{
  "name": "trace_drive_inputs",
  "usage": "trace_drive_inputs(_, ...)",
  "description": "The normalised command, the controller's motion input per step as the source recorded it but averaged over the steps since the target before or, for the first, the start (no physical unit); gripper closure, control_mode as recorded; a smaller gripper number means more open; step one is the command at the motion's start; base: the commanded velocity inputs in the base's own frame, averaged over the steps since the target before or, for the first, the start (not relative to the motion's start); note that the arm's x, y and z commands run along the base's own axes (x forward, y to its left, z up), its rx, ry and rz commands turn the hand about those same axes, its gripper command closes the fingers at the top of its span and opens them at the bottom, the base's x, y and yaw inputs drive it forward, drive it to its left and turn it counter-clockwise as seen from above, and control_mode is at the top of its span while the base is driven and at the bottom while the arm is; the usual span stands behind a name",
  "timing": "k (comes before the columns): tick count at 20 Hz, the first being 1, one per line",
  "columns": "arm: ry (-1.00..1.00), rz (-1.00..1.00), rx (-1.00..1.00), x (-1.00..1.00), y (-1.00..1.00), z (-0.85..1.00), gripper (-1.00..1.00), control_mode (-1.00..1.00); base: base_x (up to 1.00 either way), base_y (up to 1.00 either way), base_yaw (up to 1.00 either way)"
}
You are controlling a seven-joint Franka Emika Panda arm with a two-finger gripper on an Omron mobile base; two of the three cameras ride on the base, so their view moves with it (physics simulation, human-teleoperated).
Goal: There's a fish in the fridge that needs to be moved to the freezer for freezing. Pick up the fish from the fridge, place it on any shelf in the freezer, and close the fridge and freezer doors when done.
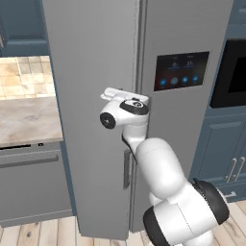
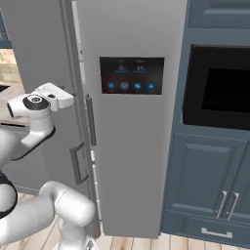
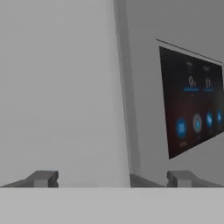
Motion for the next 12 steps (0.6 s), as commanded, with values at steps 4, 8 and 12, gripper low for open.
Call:
trace_drive_inputs(4, 0.00, 0.00, 0.00, 0.08, -0.23, 0.35, -1.00, -1.00, 0.00, 0.00, 0.00)
trace_drive_inputs(8, 0.00, -0.02, 0.00, 0.22, -0.29, 0.34, -1.00, -1.00, 0.00, 0.00, 0.00)
trace_drive_inputs(12, 0.00, -0.02, 0.00, 0.11, -0.27, 0.32, -1.00, -1.00, 0.00, 0.00, 0.00)
